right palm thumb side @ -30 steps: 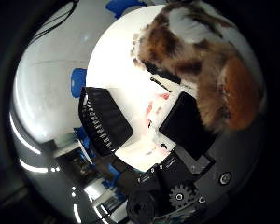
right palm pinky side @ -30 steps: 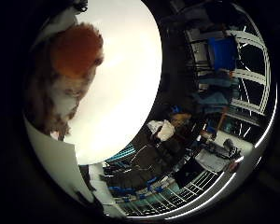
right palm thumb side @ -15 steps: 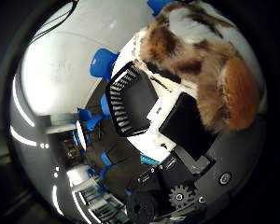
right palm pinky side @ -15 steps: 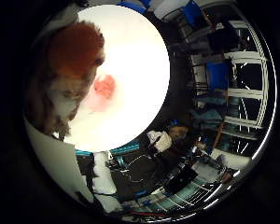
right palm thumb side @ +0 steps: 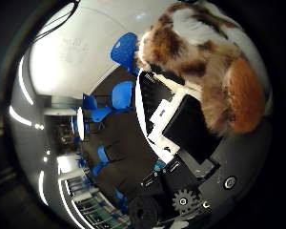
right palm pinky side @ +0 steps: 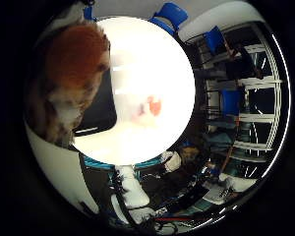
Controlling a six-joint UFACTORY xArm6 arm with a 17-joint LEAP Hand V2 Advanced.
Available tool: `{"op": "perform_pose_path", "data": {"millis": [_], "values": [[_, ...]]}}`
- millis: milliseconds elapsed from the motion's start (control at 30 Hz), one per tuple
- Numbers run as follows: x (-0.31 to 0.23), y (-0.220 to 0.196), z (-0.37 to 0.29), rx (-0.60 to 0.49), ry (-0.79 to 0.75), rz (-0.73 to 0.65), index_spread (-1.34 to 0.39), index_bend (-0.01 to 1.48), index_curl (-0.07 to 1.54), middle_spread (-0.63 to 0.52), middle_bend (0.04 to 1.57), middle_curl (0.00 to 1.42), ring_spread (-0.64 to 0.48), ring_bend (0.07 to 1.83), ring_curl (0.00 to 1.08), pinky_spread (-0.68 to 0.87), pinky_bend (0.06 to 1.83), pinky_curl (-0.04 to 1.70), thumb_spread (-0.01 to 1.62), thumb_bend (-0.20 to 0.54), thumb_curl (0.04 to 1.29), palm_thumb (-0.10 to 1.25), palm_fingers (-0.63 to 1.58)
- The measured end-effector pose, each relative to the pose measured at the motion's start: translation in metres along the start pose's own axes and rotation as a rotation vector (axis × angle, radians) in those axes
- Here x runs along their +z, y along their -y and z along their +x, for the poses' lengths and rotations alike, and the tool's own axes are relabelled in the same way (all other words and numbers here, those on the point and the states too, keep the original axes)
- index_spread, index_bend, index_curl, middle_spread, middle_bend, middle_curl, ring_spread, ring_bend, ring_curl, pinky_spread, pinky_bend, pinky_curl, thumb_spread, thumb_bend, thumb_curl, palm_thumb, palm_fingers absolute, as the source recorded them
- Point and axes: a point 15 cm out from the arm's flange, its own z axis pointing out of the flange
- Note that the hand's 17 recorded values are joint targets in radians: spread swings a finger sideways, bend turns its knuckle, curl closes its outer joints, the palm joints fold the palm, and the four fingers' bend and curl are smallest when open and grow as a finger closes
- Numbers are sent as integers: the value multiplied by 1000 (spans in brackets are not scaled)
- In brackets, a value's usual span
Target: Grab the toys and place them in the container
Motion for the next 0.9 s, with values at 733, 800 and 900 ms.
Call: {"op": "perform_pose_path", "data": {"millis": [733, 800, 900], "values": [[79, -8, 0, -87, 46, -233, -422, 141, 344, 9, 417, 354, 238, 471, 258, 451, 659, 471, 1221, -39, 299, 370, -37], [72, -11, 11, -85, 47, -234, -408, 136, 307, 11, 414, 348, 251, 432, 245, 467, 618, 432, 1193, -35, 272, 301, -33], [66, -19, 29, -101, 47, -255, -394, 165, 280, 56, 315, 315, 256, 412, 243, 461, 577, 393, 1162, -25, 257, 261, -63]]}}
